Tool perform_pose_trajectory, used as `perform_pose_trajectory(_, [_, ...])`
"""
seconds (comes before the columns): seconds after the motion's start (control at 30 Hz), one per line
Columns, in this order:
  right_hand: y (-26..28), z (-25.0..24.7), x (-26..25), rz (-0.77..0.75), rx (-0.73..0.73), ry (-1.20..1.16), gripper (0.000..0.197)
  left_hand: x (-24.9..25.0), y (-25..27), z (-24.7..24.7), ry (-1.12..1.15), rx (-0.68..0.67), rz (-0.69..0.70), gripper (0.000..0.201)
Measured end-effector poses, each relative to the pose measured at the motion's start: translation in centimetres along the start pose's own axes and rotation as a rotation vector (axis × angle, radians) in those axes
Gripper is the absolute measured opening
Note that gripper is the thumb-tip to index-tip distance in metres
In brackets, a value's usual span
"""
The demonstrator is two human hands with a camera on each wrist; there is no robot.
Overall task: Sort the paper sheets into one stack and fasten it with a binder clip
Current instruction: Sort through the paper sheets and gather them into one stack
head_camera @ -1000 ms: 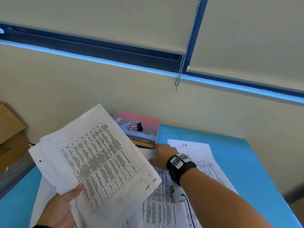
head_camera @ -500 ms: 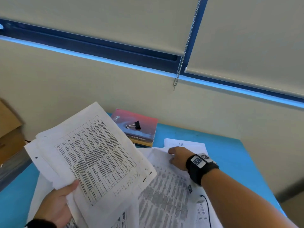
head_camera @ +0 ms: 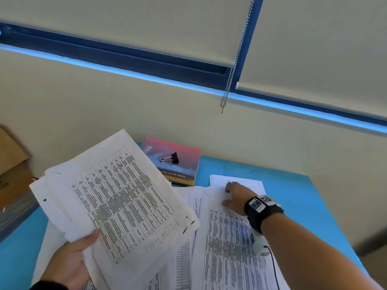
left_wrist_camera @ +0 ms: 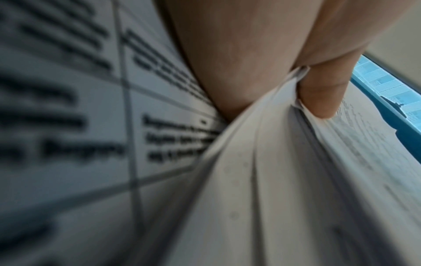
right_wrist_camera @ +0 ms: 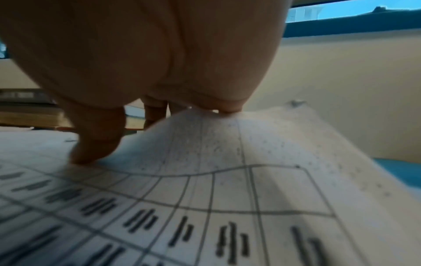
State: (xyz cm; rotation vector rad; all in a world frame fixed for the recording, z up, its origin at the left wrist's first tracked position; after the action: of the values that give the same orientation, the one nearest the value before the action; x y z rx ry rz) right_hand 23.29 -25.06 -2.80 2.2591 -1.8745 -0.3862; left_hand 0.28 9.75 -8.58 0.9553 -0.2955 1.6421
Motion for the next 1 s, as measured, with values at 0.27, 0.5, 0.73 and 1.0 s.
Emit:
perform_pose_trajectory(0.27, [-2.0,0.7,-0.8,-0.012,-0.068,0.205,0.07,-0.1,-0.1,-0.3,0.0,0.032,-0.01,0.042])
perform_pose_trajectory(0.5, [-2.5,0.6,-1.3,0.0,-0.092,0.171,0.069,0.1,0.3,-0.5,-0.024,0.051,-0.026,0.043])
perform_pose_trajectory(0.73, [-2.5,0.6,-1.4,0.013,-0.13,0.194,0.068,0.1,0.1,-0.3,0.001,0.055,0.004,0.039])
perform_pose_trajectory(1.0, [-2.5,-0.3,-1.5,-0.024,-0.086,0.113,0.074,-0.3,0.0,-1.1,0.005,0.059,-0.016,0.043])
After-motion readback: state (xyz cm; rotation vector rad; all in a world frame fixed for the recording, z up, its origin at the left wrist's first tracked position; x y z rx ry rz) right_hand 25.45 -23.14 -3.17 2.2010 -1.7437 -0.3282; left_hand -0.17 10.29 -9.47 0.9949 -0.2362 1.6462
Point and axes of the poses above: each hand's wrist, its own y-axis away from the middle knuckle, its own z-axis out of the palm, x = y × z, the point moved 9 cm from there along -y, towards the middle knuckle, and after that the axes turned 4 degrees about z, right-handed, at the moved point
